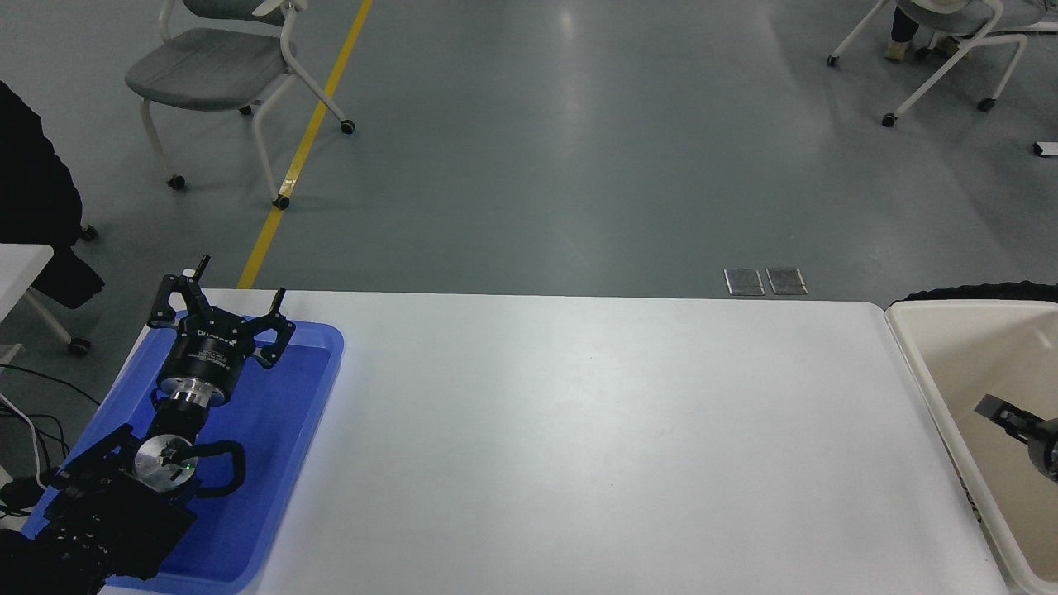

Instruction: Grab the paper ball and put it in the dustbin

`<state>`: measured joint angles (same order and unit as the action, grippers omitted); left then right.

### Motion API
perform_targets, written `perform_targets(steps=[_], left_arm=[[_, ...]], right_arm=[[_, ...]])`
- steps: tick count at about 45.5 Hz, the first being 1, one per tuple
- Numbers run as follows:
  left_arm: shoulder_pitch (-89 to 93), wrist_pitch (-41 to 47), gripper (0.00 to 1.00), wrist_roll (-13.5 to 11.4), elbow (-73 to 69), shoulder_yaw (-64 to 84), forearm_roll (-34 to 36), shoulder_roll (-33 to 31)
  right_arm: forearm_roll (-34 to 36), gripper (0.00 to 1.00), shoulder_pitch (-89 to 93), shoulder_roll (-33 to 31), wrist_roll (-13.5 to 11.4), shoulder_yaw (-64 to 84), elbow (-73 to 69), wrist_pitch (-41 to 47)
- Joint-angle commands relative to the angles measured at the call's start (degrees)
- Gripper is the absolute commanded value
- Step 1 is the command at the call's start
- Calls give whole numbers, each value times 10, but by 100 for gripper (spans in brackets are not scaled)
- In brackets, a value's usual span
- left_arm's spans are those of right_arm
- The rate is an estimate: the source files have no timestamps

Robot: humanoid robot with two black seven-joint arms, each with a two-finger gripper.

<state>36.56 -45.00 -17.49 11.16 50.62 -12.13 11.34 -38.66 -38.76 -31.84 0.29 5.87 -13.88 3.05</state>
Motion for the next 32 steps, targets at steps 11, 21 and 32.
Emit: perform_targets(steps=[11, 21, 32], left_arm=[[-1, 0, 100, 0, 0, 0, 0, 0], [-1, 0, 100, 0, 0, 0, 0, 1], [-1, 0, 100, 0, 0, 0, 0, 1]], right_arm=[[24, 100, -60, -52, 1, -310, -118, 3], [122, 100, -48, -71, -3, -477, -304, 3], [376, 100, -50, -3, 2, -498, -332, 4]])
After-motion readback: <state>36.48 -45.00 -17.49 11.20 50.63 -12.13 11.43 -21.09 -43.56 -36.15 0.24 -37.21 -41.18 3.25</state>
